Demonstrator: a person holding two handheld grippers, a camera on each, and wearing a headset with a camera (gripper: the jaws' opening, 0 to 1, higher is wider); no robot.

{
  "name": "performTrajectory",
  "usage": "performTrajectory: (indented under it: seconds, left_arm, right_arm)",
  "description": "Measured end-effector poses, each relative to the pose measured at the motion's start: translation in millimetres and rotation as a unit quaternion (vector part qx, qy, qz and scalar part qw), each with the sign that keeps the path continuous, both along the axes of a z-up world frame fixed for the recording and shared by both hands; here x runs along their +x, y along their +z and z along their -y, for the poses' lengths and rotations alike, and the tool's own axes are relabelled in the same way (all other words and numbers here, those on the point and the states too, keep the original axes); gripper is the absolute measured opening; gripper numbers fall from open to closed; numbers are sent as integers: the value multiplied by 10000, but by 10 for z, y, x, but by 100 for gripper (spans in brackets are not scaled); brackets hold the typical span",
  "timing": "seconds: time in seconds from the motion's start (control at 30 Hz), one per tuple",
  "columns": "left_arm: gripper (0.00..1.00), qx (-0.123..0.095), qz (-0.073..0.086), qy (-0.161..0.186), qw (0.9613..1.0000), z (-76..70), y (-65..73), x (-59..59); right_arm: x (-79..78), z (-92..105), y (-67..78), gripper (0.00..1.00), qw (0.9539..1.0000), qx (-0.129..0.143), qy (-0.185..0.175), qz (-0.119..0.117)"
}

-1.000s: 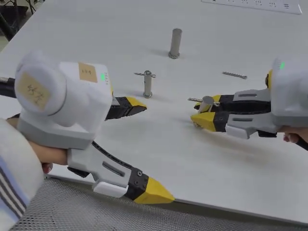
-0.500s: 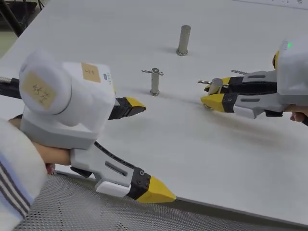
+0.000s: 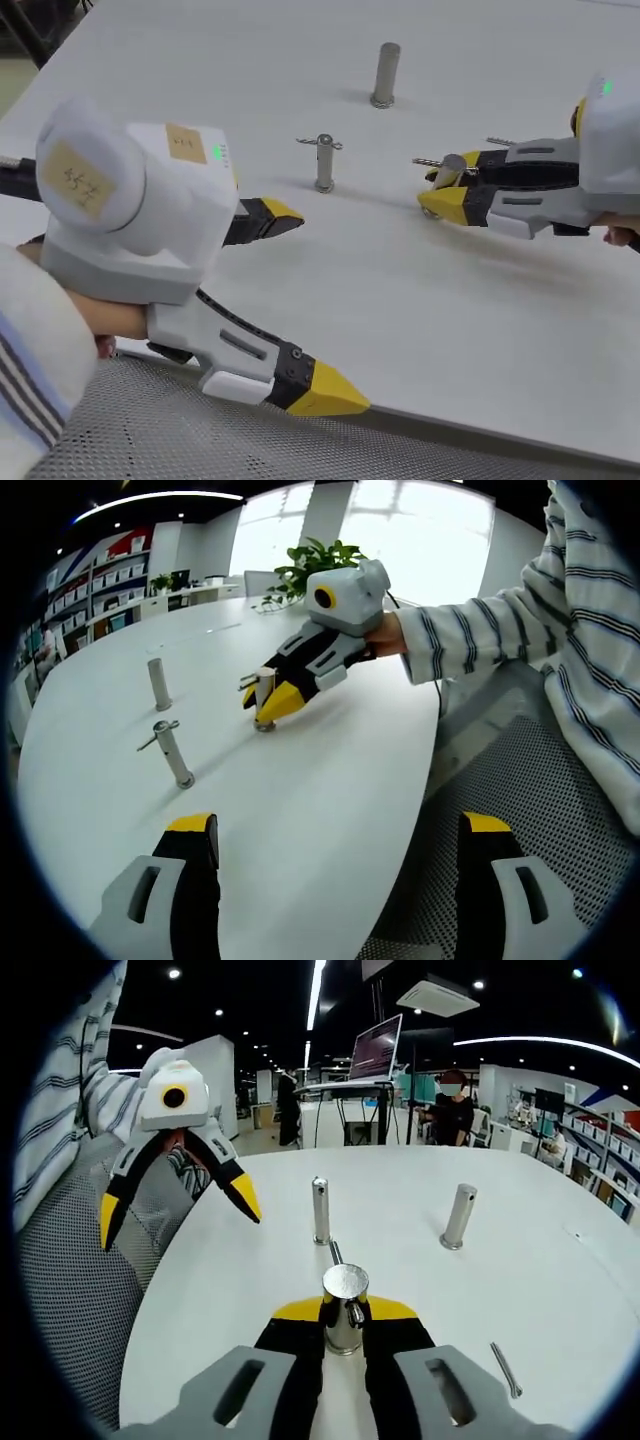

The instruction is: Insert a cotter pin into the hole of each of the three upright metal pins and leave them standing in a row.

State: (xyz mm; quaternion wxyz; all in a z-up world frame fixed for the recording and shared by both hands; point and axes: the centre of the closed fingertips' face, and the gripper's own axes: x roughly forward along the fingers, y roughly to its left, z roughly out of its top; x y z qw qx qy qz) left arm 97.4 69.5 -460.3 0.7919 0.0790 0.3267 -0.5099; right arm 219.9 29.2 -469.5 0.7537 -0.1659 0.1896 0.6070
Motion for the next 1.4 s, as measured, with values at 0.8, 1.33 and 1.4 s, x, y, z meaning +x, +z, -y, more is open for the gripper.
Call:
performTrajectory:
  seconds: [0.8, 1.33, 1.4]
  left_arm:
    - [99, -370, 183, 209, 9989, 26, 211, 95]
    - [99, -459, 290, 528, 9971, -35, 335, 310]
    - [99, -494, 290, 579, 9967, -32, 353, 341]
  right_arm:
    - [-50, 226, 204, 56, 9956, 297, -727, -513]
    - [-281, 581, 478, 87, 9806, 516, -1690, -851]
    - [-265, 643, 503, 88, 9775, 504, -1872, -829]
